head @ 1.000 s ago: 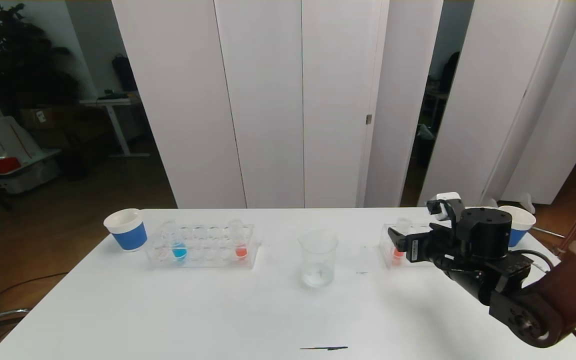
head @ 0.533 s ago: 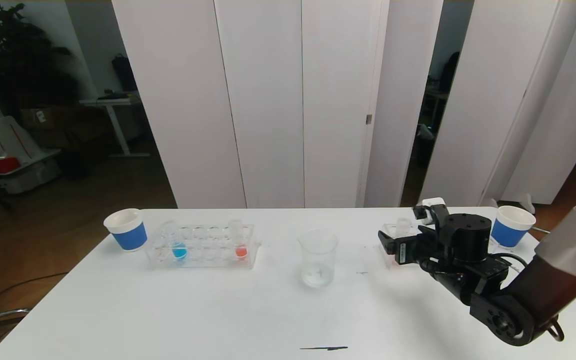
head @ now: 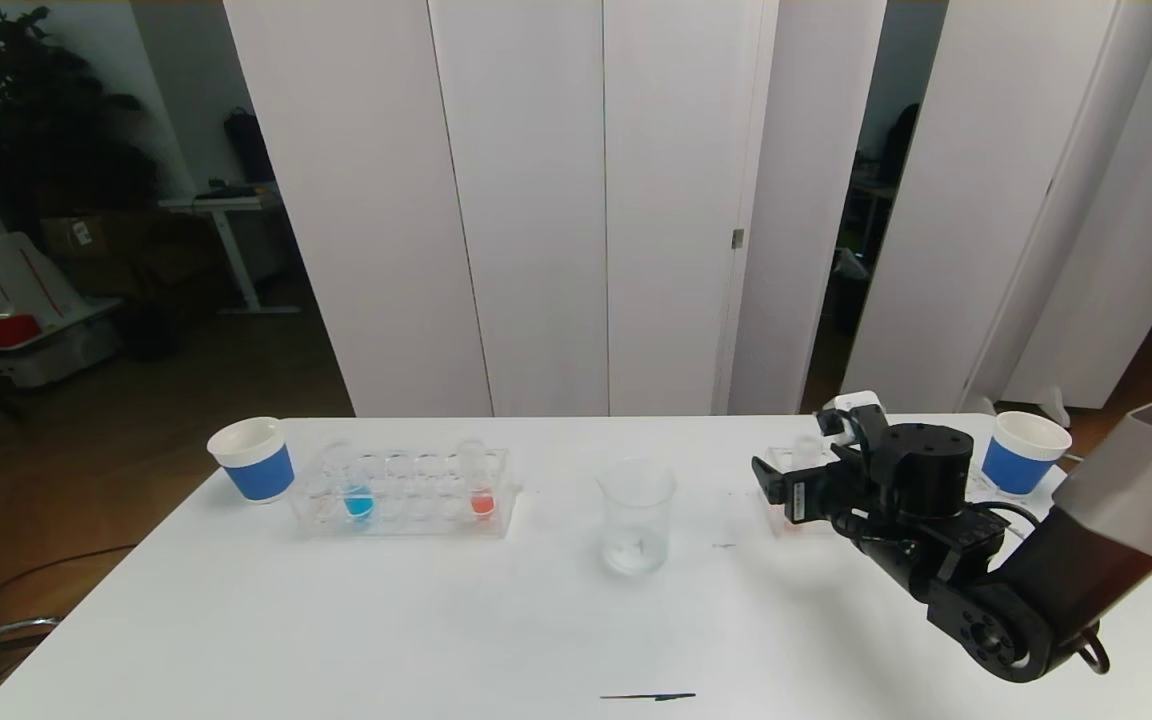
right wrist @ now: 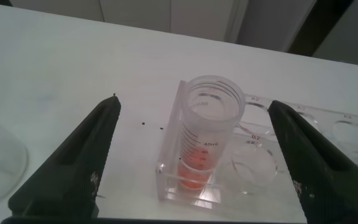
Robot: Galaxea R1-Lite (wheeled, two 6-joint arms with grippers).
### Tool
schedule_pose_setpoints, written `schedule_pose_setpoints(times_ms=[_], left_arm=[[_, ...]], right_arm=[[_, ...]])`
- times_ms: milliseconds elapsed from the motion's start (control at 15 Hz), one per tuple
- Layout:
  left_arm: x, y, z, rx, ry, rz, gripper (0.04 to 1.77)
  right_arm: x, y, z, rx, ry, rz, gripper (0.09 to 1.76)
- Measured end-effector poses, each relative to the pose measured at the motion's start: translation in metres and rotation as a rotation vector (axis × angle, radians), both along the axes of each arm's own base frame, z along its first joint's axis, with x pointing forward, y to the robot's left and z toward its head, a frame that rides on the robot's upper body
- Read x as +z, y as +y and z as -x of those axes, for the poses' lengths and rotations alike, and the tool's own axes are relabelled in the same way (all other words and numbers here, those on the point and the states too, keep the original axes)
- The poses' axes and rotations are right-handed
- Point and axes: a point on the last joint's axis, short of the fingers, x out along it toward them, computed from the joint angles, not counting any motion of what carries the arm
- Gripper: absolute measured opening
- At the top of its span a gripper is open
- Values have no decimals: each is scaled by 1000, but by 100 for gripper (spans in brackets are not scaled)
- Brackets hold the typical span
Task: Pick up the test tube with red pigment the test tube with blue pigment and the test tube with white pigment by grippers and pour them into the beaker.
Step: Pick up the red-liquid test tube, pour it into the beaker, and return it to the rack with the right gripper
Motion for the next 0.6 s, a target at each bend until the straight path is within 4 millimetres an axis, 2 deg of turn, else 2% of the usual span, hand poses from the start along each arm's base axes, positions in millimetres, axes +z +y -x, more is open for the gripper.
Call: schedule_pose_setpoints(times_ms=[133, 200, 267, 333, 400, 467, 533, 600], left_arm=[[0, 0, 0, 0, 0, 0, 174], [0, 0, 0, 0, 0, 0, 174], [0, 0, 0, 0, 0, 0, 174], [0, 0, 0, 0, 0, 0, 174], [0, 0, 0, 0, 0, 0, 174], [0, 0, 0, 1, 0, 0, 174], [0, 0, 0, 0, 0, 0, 174], [0, 0, 0, 0, 0, 0, 174]], right_arm=[[-1, 1, -2, 4, -4, 12, 165], [-2, 2, -3, 4, -4, 12, 145], [-3, 2, -4, 6, -4, 12, 108], [-3, 3, -5, 3, -4, 13, 63], [-4, 3, -6, 5, -4, 12, 42], [-4, 4, -7, 6, -5, 11, 48], [-4, 4, -8, 6, -9, 8, 67], [-5, 4, -9, 4, -8, 8, 59]])
